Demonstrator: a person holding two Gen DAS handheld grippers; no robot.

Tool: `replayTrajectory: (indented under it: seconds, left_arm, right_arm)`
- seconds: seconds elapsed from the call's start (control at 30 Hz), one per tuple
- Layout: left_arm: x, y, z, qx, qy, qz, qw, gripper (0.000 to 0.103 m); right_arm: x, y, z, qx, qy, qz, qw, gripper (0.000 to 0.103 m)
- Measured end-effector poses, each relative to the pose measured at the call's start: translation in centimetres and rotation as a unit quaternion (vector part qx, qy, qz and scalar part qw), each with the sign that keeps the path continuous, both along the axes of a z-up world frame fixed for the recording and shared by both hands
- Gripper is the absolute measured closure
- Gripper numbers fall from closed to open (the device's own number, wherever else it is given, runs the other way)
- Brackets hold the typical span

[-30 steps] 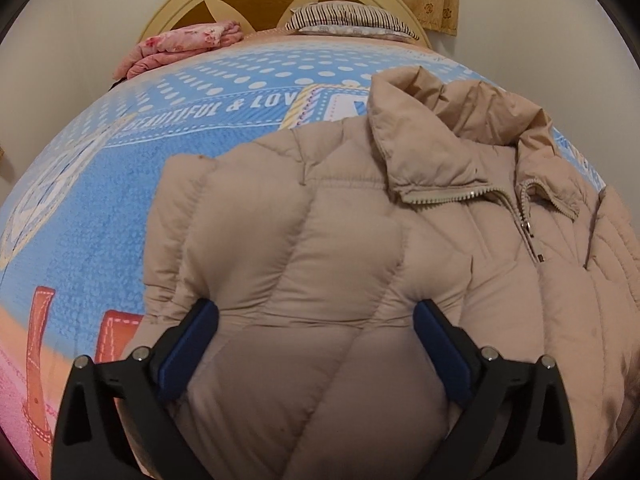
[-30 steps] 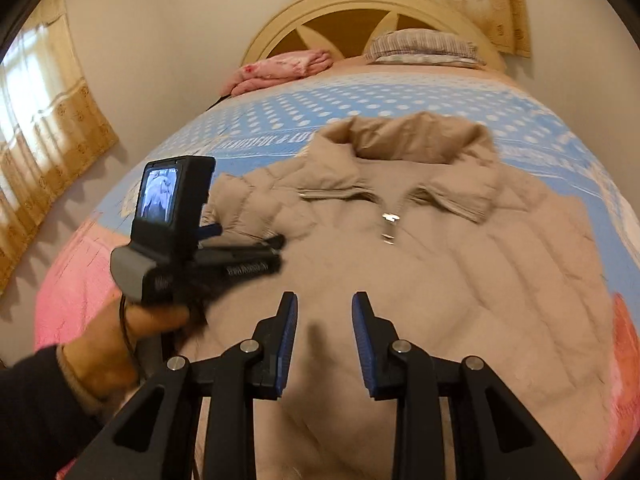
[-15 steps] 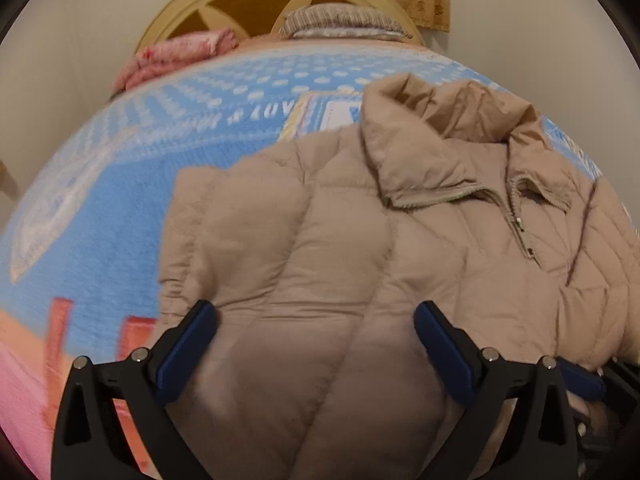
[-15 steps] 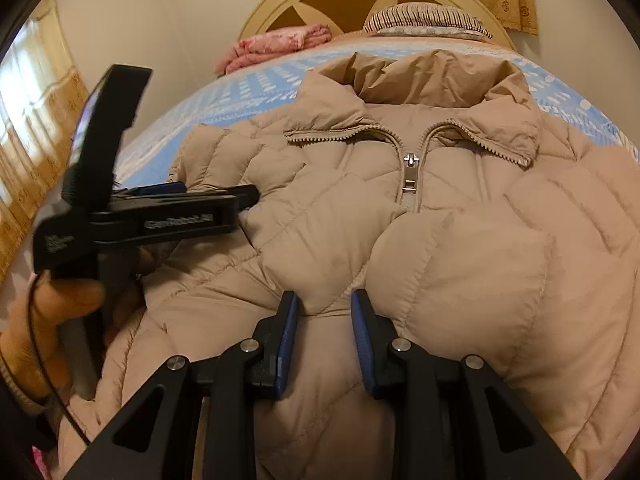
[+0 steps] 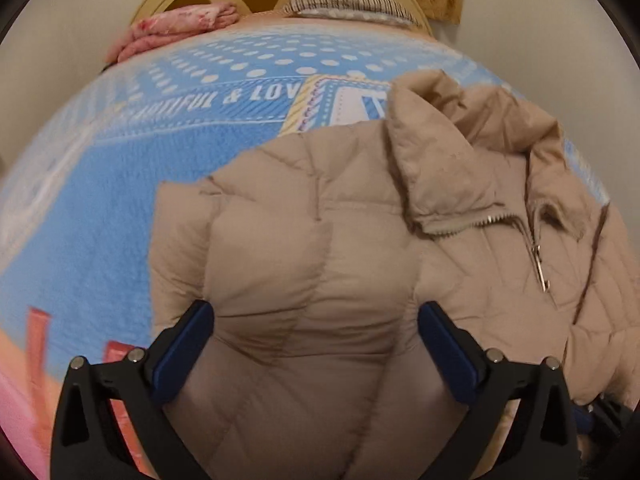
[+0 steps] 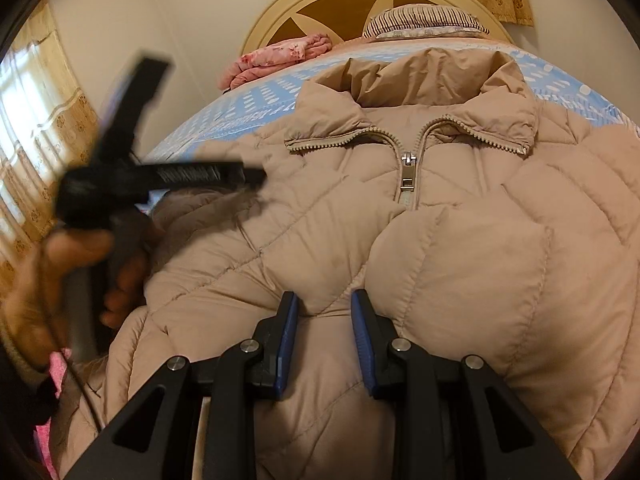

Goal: Fold large clothes
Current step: 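Release the sleeve and press the jacket body flat with the left tool, then grasp the jacket side edge with both tools and fold it over the middle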

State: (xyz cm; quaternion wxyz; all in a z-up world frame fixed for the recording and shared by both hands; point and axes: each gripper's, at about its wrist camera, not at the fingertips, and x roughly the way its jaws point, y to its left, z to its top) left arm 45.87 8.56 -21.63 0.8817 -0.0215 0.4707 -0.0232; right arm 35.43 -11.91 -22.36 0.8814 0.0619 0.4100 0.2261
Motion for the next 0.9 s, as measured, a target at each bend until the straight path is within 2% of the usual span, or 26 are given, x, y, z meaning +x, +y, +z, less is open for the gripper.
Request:
replayTrajectory:
  seconds: [0.13, 0.4, 0.53, 0.63, 0.67, 0.77, 0.83, 0.9]
  left_arm:
    - [0.0, -0.1, -0.9, 0.003, -0.012, 0.003, 0.9999, 0.000]
    - [-0.3, -0.2, -0.6, 0.005, -0.024, 0.003, 0.9997, 0.000]
    - [-0.7, -0.3, -0.5, 0.005, -0.027, 0.003, 0.9996, 0.000]
    - [-0.9, -0.4, -0.4, 0.009, -0.025, -0.004, 0.9996, 0.000]
    - [-0.9, -0.4, -0.3, 0.008, -0.023, -0.007, 0.9997, 0.000]
    - [-1.3, -0.1, 0.5, -0.002, -0.020, -0.016, 0.9997, 0.000]
    - [-1.8, 0.0, 1.8, -0.020, -0.029, -0.026, 0.9990, 0.000]
    - [-2.2, -0.4, 4.0, -0.007, -0.057, -0.041, 0.9975, 0.000]
  right_arm:
    - [0.1, -0.1, 0.0, 0.005, 0.000, 0.000, 1.000, 0.074]
    - [0.3, -0.3, 0.0, 0.017, 0.006, 0.003, 1.000, 0.073]
    - [0.8, -1.2, 0.1, 0.050, 0.026, 0.009, 0.998, 0.073]
    - [0.8, -1.3, 0.8, 0.048, 0.046, 0.021, 0.998, 0.072]
    - [0.9, -1.5, 1.3, 0.049, 0.059, 0.026, 0.997, 0.067]
    - [1.4, -3.0, 4.1, 0.071, 0.076, 0.032, 0.994, 0.040]
    - [2.2, -4.4, 6.6, 0.066, 0.047, 0.031, 0.996, 0.038]
    - [4.0, -5.4, 8.5, 0.029, 0.021, 0.026, 0.999, 0.037]
